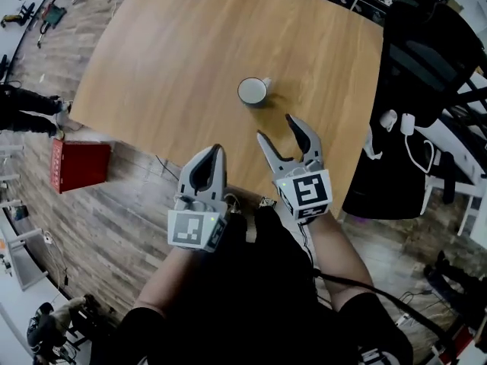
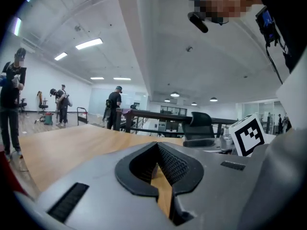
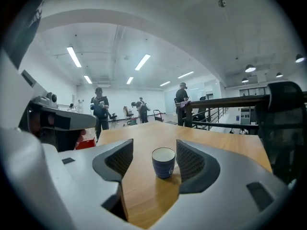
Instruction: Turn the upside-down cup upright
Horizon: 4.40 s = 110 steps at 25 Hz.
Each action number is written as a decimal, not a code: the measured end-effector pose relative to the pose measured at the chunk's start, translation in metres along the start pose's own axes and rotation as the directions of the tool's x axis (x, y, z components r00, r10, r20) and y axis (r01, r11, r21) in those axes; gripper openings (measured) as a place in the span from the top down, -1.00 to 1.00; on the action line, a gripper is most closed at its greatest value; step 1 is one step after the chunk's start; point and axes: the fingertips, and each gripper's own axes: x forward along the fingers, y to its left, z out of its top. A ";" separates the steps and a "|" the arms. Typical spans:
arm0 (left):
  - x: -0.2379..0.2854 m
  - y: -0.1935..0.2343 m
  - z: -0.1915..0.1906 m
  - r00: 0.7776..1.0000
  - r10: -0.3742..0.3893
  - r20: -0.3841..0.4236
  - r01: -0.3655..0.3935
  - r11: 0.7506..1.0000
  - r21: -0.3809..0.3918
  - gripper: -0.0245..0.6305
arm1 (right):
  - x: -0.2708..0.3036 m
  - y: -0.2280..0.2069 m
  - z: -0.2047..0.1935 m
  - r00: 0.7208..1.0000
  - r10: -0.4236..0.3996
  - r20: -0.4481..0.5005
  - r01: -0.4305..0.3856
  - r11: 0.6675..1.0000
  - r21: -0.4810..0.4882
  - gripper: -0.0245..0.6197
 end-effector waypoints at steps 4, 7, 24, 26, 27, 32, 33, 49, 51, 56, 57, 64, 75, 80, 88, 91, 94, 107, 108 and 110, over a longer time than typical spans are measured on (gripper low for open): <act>0.041 0.045 -0.042 0.999 0.040 -0.026 -0.040 0.999 0.012 0.90 | 0.080 -0.018 -0.036 0.995 0.053 -0.087 -0.058 0.996 -0.065 0.07; 0.062 0.067 -0.073 0.993 0.054 -0.102 -0.058 0.998 -0.032 0.90 | 0.125 -0.019 -0.063 0.978 0.111 -0.176 -0.127 0.988 -0.084 -0.06; 0.104 0.106 -0.157 0.987 -0.071 -0.147 0.053 0.991 -0.126 0.90 | 0.195 -0.011 -0.081 0.958 0.183 -0.220 -0.218 0.965 -0.148 -0.18; 0.102 0.106 -0.157 0.985 -0.088 -0.148 0.072 0.991 -0.111 0.90 | 0.195 -0.010 -0.082 0.961 0.168 -0.221 -0.204 0.967 -0.151 -0.18; 0.102 0.106 -0.158 0.984 -0.095 -0.149 0.080 0.991 -0.107 0.90 | 0.193 -0.010 -0.085 0.962 0.161 -0.222 -0.196 0.969 -0.147 -0.18; 0.103 0.105 -0.160 0.980 -0.116 -0.163 0.099 0.989 -0.110 0.90 | 0.193 -0.016 -0.079 0.972 0.137 -0.191 -0.164 0.977 -0.136 -0.18; 0.104 0.104 -0.161 0.979 -0.121 -0.166 0.104 0.989 -0.108 0.90 | 0.192 -0.018 -0.078 0.975 0.130 -0.181 -0.154 0.980 -0.126 -0.18; 0.138 0.071 -0.142 0.959 -0.246 -0.142 0.254 0.966 0.046 0.61 | 0.160 -0.046 -0.048 0.991 0.071 -0.113 -0.077 0.995 -0.055 -0.18; 0.148 0.065 -0.136 0.955 -0.266 -0.131 0.278 0.957 0.084 0.57 | 0.156 -0.048 -0.042 0.992 0.062 -0.109 -0.068 0.996 -0.057 -0.18; 0.178 0.044 -0.121 0.932 -0.354 -0.076 0.362 0.899 0.249 0.26 | 0.149 -0.057 -0.019 0.996 0.049 -0.069 -0.052 0.998 -0.046 -0.18; 0.184 0.039 -0.120 0.924 -0.376 -0.070 0.380 0.883 0.275 0.18 | 0.149 -0.058 -0.013 0.997 0.049 -0.055 -0.052 0.998 -0.046 -0.18; 0.218 0.013 -0.117 0.859 -0.513 -0.007 0.487 0.812 0.322 -0.09 | 0.145 -0.059 0.005 0.996 0.086 -0.021 -0.086 0.996 -0.015 -0.18; 0.211 0.000 -0.108 0.775 -0.631 0.023 0.597 0.744 0.301 -0.12 | 0.140 -0.052 0.000 0.990 0.139 -0.006 -0.138 0.985 0.107 -0.18; 0.206 0.002 -0.112 0.781 -0.624 -0.002 0.591 0.739 0.324 -0.11 | 0.137 -0.055 -0.005 0.982 0.188 0.010 -0.186 0.963 0.193 -0.18; 0.199 0.004 -0.109 0.788 -0.615 -0.002 0.584 0.748 0.315 -0.10 | 0.136 -0.064 -0.007 0.966 0.237 0.100 -0.257 0.890 0.376 -0.18; 0.194 0.008 -0.111 0.794 -0.607 -0.005 0.576 0.750 0.325 -0.10 | 0.136 -0.062 -0.010 0.959 0.251 0.130 -0.282 0.868 0.408 -0.18; 0.191 0.012 -0.114 0.802 -0.597 -0.013 0.568 0.755 0.329 -0.10 | 0.137 -0.057 -0.012 0.956 0.258 0.143 -0.294 0.866 0.404 -0.18; 0.191 0.013 -0.112 0.809 -0.588 -0.008 0.565 0.774 0.286 -0.09 | 0.139 -0.067 -0.033 0.975 0.209 0.081 -0.223 0.940 0.260 -0.18; 0.192 0.014 -0.113 0.812 -0.584 -0.014 0.562 0.774 0.291 -0.09 | 0.139 -0.071 -0.035 0.978 0.190 0.082 -0.205 0.940 0.271 -0.18; 0.193 0.013 -0.115 0.814 -0.581 -0.030 0.562 0.772 0.298 -0.08 | 0.139 -0.071 -0.038 0.977 0.197 0.083 -0.213 0.930 0.299 -0.18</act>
